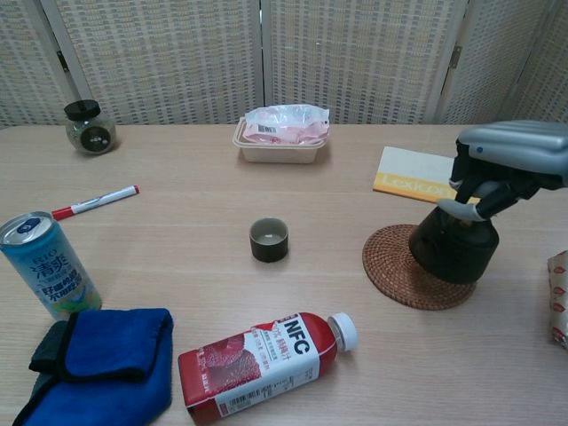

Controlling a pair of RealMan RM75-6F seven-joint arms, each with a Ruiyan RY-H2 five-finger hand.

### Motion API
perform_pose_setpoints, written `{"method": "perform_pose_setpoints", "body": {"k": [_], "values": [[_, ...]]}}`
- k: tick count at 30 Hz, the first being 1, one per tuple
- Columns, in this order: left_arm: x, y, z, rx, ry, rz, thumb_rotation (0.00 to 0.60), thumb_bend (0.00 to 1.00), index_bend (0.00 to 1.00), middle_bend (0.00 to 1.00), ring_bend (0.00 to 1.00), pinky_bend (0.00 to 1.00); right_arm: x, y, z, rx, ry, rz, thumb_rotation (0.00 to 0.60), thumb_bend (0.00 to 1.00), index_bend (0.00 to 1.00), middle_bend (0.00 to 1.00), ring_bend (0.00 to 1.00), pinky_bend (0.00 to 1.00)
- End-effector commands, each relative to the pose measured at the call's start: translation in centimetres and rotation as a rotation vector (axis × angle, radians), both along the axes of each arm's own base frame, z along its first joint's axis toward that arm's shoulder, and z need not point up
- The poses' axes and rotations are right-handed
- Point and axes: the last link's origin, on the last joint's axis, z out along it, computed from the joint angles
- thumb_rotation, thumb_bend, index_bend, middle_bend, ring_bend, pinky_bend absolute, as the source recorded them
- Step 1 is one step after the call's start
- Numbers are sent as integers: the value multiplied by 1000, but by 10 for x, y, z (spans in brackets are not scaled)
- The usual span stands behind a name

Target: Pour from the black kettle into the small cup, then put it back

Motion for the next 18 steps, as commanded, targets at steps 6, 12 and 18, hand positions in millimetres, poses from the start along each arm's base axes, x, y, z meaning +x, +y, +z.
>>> {"method": "perform_pose_setpoints", "body": {"k": [6, 12, 18], "values": [[0, -1, 1, 4, 1, 3, 600, 56, 193, 23, 29, 0, 9, -8, -1, 9, 27, 32, 388, 509, 1000, 1000, 917, 513], [-1, -2, 0, 6, -1, 6, 600, 56, 193, 23, 29, 0, 22, -17, 0, 12, 63, 79, 390, 512, 1000, 1000, 916, 529], [-1, -3, 1, 8, 0, 6, 600, 56, 193, 23, 29, 0, 35, -31, 0, 8, 106, 121, 393, 516, 1000, 1000, 916, 532]]}}
